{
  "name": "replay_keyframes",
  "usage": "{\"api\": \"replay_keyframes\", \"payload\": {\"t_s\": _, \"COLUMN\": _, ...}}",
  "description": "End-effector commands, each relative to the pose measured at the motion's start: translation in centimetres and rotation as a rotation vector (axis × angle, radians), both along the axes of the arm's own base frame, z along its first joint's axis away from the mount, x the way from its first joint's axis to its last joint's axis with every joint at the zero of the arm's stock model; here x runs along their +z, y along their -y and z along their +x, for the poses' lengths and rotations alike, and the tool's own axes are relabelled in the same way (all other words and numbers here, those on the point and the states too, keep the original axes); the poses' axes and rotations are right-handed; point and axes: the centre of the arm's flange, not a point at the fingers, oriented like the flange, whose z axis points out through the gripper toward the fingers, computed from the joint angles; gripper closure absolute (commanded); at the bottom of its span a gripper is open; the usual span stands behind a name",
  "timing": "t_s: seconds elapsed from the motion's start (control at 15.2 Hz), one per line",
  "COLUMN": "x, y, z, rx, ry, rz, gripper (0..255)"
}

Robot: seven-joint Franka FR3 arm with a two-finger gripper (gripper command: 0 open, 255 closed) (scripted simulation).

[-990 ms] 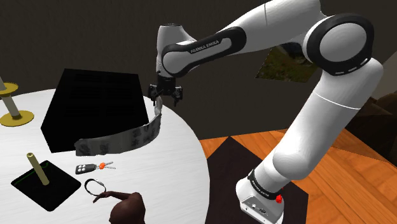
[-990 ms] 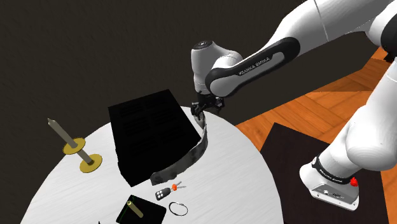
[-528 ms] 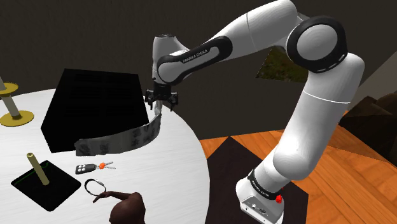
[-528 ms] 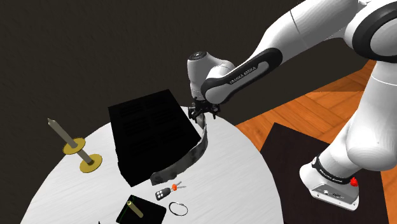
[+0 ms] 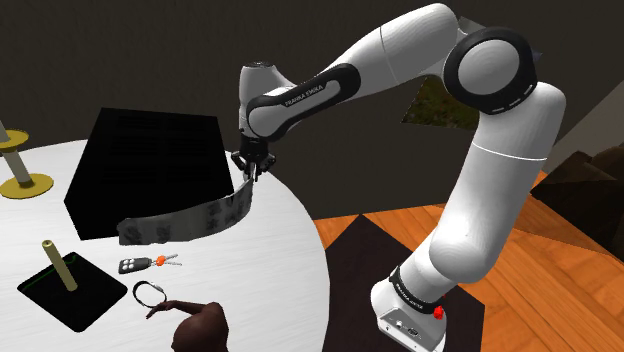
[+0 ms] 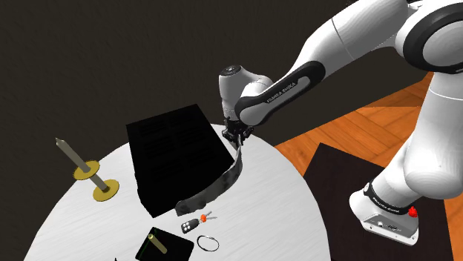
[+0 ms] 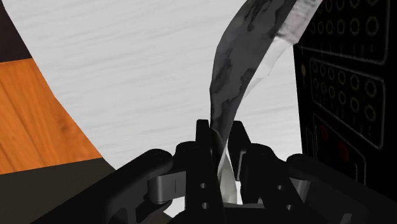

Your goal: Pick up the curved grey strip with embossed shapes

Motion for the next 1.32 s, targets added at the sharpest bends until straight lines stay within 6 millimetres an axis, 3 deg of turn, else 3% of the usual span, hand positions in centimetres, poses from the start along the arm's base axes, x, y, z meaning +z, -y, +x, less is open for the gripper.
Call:
{"api": "replay_keyframes", "payload": {"t_s": 0.0, "x": 0.0, "y": 0.0, "z": 0.0, "rx": 0.000, "ry": -0.001, "rz": 0.000, "gripper": 255}}
{"api": "replay_keyframes", "payload": {"t_s": 0.33, "x": -0.1, "y": 0.0, "z": 0.0, "rx": 0.000, "ry": -0.001, "rz": 0.000, "gripper": 255}}
{"api": "replay_keyframes", "payload": {"t_s": 1.25, "x": 7.3, "y": 0.0, "z": 0.0, "rx": 0.000, "ry": -0.001, "rz": 0.000, "gripper": 255}}
